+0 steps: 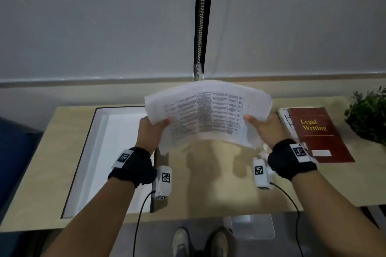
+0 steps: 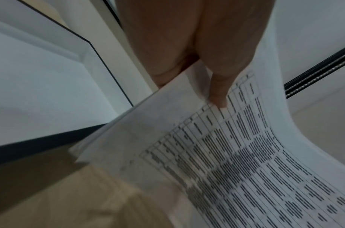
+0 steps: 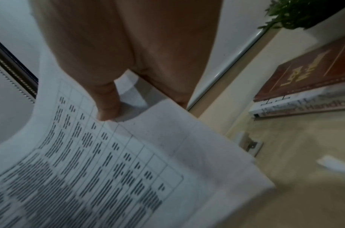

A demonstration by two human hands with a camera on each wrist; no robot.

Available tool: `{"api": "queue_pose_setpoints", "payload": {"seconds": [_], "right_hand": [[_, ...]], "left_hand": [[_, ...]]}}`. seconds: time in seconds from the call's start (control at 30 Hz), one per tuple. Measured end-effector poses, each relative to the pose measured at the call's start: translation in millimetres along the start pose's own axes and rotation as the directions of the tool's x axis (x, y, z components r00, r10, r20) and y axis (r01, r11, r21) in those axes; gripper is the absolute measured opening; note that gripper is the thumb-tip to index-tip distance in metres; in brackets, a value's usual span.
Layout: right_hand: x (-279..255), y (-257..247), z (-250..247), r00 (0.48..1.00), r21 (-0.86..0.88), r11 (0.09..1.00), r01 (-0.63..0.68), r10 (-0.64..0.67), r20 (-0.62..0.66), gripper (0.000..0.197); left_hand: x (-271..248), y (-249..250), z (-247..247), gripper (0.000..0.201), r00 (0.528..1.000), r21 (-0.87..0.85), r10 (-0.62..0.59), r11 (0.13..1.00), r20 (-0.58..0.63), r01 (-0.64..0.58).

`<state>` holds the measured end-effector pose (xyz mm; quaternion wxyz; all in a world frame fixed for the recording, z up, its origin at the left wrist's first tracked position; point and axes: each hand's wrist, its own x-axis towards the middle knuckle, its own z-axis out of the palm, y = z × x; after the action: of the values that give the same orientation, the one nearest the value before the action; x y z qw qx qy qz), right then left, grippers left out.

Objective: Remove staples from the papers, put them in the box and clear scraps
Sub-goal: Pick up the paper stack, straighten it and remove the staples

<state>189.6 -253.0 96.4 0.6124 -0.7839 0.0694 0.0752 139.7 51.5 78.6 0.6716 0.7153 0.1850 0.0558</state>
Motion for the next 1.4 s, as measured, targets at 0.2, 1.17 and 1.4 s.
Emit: {"api": "queue_pose_setpoints", "payload": {"seconds": [0.2, 1.17, 1.4], "right_hand": [[-3.1, 38.3, 23.6, 0.996, 0.093, 0.994, -0.06, 0.066, -0.064, 0.019], [5.3, 37.1, 19.7, 0.994, 0.105, 0.994, 0.006, 0.005, -0.111, 0.026], [10.7, 56.2, 20.4, 0.993, 0.077, 0.995, -0.065, 0.071, -0.089, 0.025]], "left_hand": [[-15.3, -22.2, 6.3, 0.012, 0.999, -0.01, -0.022, 1.0, -0.05, 0.021], [-11.9, -35.9, 3.3, 0.015, 0.998, -0.057, 0.015, 0.998, -0.055, -0.018], [-12.6, -56.8, 4.7, 0.021, 0.991, 0.012, -0.121, 0.992, -0.061, 0.122]]}}
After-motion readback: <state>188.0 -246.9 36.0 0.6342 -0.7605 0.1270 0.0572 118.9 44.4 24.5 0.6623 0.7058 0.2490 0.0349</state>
